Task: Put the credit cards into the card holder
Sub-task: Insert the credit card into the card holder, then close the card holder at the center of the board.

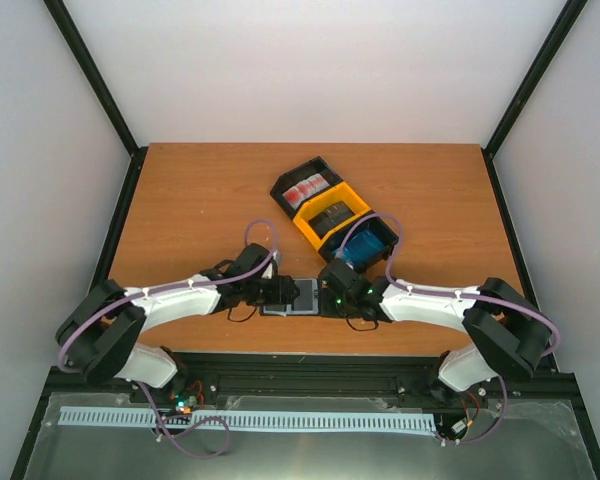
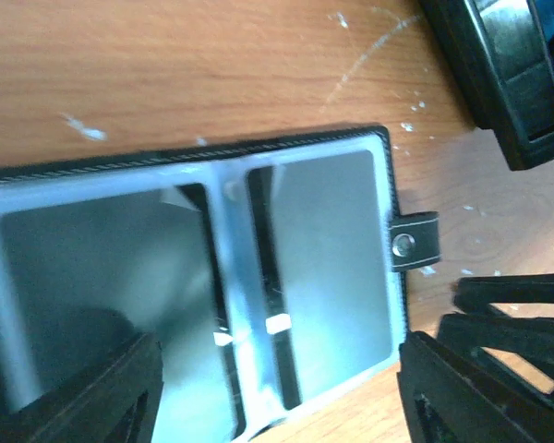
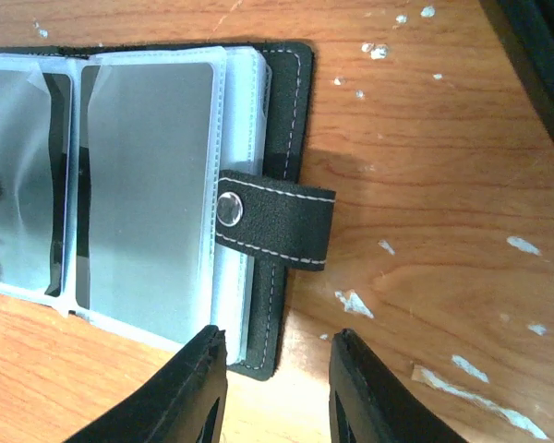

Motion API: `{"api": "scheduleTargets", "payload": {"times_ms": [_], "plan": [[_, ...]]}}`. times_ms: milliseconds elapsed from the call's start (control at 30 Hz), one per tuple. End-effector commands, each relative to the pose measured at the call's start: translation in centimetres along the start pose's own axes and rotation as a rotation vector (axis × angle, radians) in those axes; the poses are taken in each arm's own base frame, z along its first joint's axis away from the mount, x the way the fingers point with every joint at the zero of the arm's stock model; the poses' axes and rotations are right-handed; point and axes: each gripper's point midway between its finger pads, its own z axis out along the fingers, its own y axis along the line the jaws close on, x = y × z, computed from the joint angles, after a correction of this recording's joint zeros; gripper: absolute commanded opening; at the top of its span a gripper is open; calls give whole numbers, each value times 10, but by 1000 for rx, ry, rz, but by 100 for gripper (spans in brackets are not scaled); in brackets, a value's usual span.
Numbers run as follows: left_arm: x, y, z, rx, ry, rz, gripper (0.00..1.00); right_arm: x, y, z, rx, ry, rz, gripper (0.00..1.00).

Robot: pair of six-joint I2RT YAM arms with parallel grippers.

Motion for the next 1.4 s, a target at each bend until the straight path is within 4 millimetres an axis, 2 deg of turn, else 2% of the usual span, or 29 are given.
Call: {"api": "scheduleTargets", "payload": {"times_ms": [0,167,333,500,633,800,1000,1200,1367], "plan": [[-12,20,-26,-155,-84,-34,74,-2,-1,-9,29,-26,-45,33],[-8,40,-33,-209,-105,-95,76,-1,8,-4,17,-11,-74,37],[-4,43,-28,-190,-95,-126,67,3,16,2,-18,14,-90,38],[-1,53,-21,-234,-76,-150,58,5,16,6,-20,26,-94,38],[2,46,-18,-189,-54,-134,49,7,14,7,-21,31,-91,37],[2,45,-18,-180,-55,-130,47,8,13,8,-17,28,-84,37],[-1,51,-23,-222,-76,-132,51,3,8,3,4,-4,-74,37],[-14,56,-40,-269,-134,-133,63,-10,6,-2,53,-49,-85,37],[-15,68,-47,-268,-148,-165,71,-16,4,1,98,-52,-144,38]]}}
